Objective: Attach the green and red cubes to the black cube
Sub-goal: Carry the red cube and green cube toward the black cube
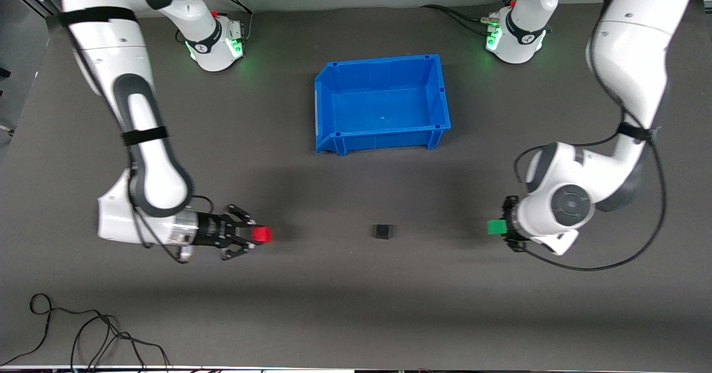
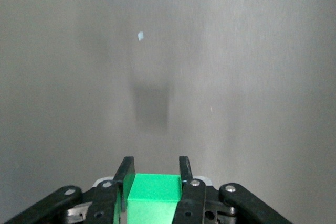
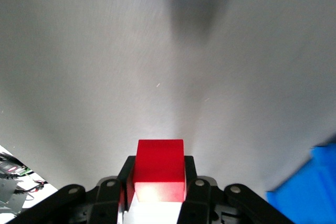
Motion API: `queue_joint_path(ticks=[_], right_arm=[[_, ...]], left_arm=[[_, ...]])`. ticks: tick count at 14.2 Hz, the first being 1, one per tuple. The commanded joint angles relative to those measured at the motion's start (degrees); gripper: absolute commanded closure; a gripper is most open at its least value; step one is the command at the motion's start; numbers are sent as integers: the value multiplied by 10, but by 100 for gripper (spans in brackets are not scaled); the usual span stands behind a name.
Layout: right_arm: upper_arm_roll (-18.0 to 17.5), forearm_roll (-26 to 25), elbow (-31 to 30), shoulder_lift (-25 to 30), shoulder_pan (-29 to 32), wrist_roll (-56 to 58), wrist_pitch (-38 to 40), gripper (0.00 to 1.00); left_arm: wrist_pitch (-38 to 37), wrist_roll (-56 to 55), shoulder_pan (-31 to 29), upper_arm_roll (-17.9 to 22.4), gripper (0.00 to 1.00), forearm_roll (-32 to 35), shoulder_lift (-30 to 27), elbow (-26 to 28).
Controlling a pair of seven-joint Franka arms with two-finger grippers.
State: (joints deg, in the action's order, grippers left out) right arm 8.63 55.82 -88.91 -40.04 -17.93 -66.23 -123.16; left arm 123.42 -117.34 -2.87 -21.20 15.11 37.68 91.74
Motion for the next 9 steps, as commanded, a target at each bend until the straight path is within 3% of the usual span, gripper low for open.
queue_joint_path(ticks=[1,7,9], right_arm=[[7,16,56,-48,-52,-65,-61,83],[6,17,105,-102,-144,-206,-183,83],[5,45,108,-117,-162,-208,-213,83]], left_arm=[[21,-81,47,8,100,4,19,-27],[22,-131,133,16,100,4,99,-101],[24,-136,145,17,100,4,120,-121]])
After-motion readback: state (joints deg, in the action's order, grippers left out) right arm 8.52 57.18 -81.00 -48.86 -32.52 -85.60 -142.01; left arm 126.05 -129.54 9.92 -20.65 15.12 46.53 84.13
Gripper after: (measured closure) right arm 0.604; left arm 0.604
